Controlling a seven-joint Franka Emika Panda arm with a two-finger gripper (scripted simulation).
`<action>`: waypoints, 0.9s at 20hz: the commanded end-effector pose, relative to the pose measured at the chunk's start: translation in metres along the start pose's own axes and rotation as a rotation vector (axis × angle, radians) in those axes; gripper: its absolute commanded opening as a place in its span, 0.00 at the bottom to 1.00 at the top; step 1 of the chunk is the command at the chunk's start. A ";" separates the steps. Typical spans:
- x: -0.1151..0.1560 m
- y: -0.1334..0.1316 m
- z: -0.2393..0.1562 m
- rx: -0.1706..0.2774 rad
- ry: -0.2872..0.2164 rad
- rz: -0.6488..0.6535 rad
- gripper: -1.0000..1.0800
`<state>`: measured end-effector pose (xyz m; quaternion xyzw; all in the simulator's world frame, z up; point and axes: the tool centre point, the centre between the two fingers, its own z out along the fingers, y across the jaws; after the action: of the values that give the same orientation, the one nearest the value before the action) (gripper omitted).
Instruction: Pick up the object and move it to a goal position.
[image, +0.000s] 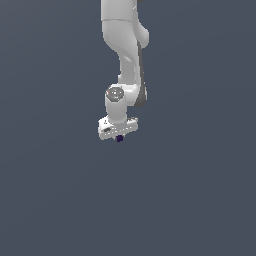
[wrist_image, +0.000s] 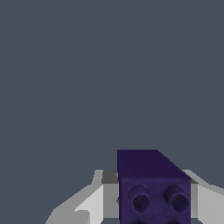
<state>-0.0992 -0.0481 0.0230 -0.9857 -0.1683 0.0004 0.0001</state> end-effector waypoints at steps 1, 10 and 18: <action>0.001 -0.002 -0.003 0.000 0.001 0.000 0.00; 0.009 -0.022 -0.040 -0.001 0.001 0.000 0.00; 0.023 -0.058 -0.106 -0.001 0.000 -0.001 0.00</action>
<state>-0.0973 0.0062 0.1149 -0.9857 -0.1686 0.0004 -0.0004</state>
